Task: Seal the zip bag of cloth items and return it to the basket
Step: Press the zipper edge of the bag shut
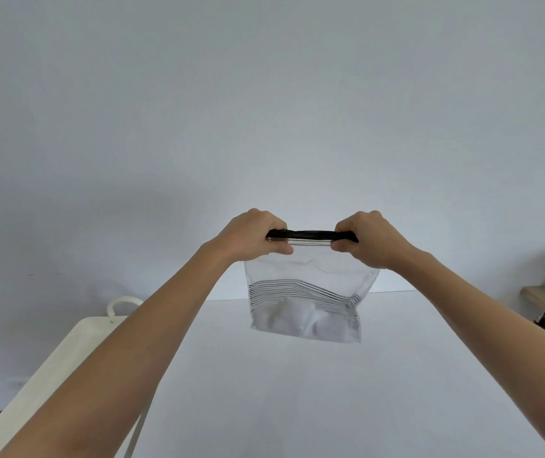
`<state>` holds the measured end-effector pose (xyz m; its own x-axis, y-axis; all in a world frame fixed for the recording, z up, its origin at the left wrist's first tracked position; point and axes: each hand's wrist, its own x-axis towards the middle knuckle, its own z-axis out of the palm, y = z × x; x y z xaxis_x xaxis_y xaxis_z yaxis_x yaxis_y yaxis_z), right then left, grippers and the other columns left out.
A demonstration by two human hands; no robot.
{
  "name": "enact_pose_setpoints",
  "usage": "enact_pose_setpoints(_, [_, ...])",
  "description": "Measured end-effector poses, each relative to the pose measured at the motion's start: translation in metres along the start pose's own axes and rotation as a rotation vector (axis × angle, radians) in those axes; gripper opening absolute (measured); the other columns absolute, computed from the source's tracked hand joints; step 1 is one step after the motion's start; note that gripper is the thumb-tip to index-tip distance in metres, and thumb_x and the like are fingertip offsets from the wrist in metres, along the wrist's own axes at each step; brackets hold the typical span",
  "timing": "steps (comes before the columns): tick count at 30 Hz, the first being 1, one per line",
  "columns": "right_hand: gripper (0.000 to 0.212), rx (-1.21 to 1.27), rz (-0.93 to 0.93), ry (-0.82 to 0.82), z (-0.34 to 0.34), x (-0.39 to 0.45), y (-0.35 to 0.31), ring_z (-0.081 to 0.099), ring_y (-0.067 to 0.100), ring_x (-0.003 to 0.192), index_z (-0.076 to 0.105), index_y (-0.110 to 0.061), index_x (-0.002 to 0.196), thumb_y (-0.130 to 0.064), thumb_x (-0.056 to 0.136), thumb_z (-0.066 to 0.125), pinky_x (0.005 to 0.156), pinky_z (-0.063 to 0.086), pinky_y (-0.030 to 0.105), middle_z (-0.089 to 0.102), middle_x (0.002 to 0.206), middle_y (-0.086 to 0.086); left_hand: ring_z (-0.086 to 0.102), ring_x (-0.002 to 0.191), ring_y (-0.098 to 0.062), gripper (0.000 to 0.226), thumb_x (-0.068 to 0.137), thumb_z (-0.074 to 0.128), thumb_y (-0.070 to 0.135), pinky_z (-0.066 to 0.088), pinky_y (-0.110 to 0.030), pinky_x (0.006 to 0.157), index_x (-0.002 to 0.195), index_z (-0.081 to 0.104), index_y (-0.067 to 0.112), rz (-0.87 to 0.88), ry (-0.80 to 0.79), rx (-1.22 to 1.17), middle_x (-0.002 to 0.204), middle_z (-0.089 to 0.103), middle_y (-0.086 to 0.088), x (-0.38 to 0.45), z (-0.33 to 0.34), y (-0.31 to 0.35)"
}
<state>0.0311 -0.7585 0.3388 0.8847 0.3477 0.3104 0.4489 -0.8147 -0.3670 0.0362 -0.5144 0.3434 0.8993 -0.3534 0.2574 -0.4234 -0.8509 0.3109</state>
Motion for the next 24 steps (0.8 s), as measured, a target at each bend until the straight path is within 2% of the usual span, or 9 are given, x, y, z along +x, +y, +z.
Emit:
enact_pose_setpoints(2, [0.012, 0.01, 0.004, -0.008, 0.0, 0.001, 0.008, 0.045, 0.019, 0.056, 0.07, -0.014, 0.079, -0.023, 0.086, 0.068, 0.052, 0.036, 0.029, 0.053, 0.056, -0.002, 0.049, 0.054, -0.011, 0.016, 0.08, 0.076, 0.036, 0.035, -0.026, 0.054, 0.076, 0.068, 0.022, -0.028, -0.022, -0.014, 0.061, 0.06, 0.008, -0.001, 0.001, -0.008])
enact_pose_setpoints(5, [0.015, 0.017, 0.027, -0.078, 0.001, 0.001, 0.02, 0.044, 0.018, 0.054, 0.069, -0.015, 0.075, -0.028, 0.08, 0.075, 0.051, 0.035, 0.027, 0.053, 0.056, -0.001, 0.051, 0.057, -0.015, 0.015, 0.08, 0.077, 0.031, 0.038, -0.026, 0.057, 0.076, 0.069, 0.018, -0.07, -0.029, -0.046, 0.063, 0.063, 0.004, -0.004, 0.004, -0.02])
enact_pose_setpoints(8, [0.011, 0.008, 0.051, -0.131, 0.009, 0.003, 0.029, 0.044, 0.02, 0.056, 0.07, -0.013, 0.073, -0.02, 0.08, 0.075, 0.053, 0.037, 0.029, 0.055, 0.058, 0.003, 0.05, 0.057, -0.017, 0.017, 0.079, 0.078, 0.029, 0.038, -0.027, 0.057, 0.074, 0.068, 0.016, -0.097, -0.035, -0.063, 0.064, 0.064, -0.001, -0.007, 0.006, -0.029])
enact_pose_setpoints(12, [0.012, 0.006, 0.024, -0.088, 0.024, 0.007, 0.03, 0.045, 0.021, 0.057, 0.067, -0.01, 0.072, -0.01, 0.083, 0.07, 0.053, 0.038, 0.029, 0.053, 0.057, 0.001, 0.05, 0.058, -0.019, 0.02, 0.08, 0.077, 0.028, 0.039, -0.03, 0.059, 0.074, 0.067, 0.012, -0.094, -0.039, -0.059, 0.07, 0.068, -0.011, -0.009, 0.01, -0.038])
enact_pose_setpoints(16, [0.014, -0.001, 0.004, -0.079, 0.032, 0.014, 0.03, 0.043, 0.019, 0.056, 0.065, -0.009, 0.07, -0.008, 0.084, 0.068, 0.05, 0.035, 0.026, 0.052, 0.055, -0.001, 0.05, 0.056, -0.015, 0.019, 0.079, 0.077, 0.03, 0.037, -0.027, 0.056, 0.073, 0.068, 0.014, -0.083, -0.017, -0.097, 0.06, 0.063, 0.002, -0.009, 0.013, -0.049])
enact_pose_setpoints(19, [0.014, 0.028, -0.003, -0.056, 0.037, 0.019, 0.031, 0.046, 0.01, 0.055, 0.065, -0.015, 0.072, -0.012, 0.085, 0.067, 0.051, 0.035, 0.021, 0.055, 0.057, -0.006, 0.054, 0.054, -0.007, 0.015, 0.073, 0.083, 0.028, 0.037, -0.019, 0.052, 0.072, 0.07, 0.019, -0.109, -0.042, -0.248, 0.055, 0.062, 0.011, -0.016, 0.014, -0.066])
enact_pose_setpoints(21, [0.012, 0.075, 0.024, -0.05, 0.04, 0.021, 0.034, 0.048, 0.004, 0.052, 0.066, -0.017, 0.074, -0.017, 0.086, 0.067, 0.048, 0.034, 0.015, 0.057, 0.056, -0.008, 0.058, 0.059, 0.001, 0.015, 0.07, 0.086, 0.019, 0.039, -0.012, 0.057, 0.074, 0.071, 0.021, -0.151, -0.076, -0.37, 0.06, 0.066, 0.017, -0.023, 0.018, -0.082])
enact_pose_setpoints(23, [0.012, 0.22, 0.088, -0.062, 0.042, 0.021, 0.039, 0.054, -0.001, 0.051, 0.067, -0.021, 0.071, -0.022, 0.083, 0.069, 0.049, 0.037, 0.01, 0.066, 0.059, -0.005, 0.064, 0.072, -0.004, 0.016, 0.072, 0.084, 0.011, 0.044, -0.019, 0.068, 0.08, 0.072, 0.018, -0.218, -0.086, -0.552, 0.073, 0.072, 0.013, -0.034, 0.029, -0.099])
enact_pose_setpoints(24, [0.011, 0.346, 0.131, -0.074, 0.045, 0.021, 0.04, 0.058, -0.001, 0.054, 0.068, -0.019, 0.071, -0.024, 0.081, 0.072, 0.053, 0.043, 0.013, 0.071, 0.062, -0.001, 0.065, 0.075, -0.006, 0.015, 0.075, 0.082, 0.01, 0.045, -0.021, 0.069, 0.083, 0.073, 0.018, -0.251, -0.064, -0.656, 0.078, 0.073, 0.009, -0.039, 0.036, -0.107])
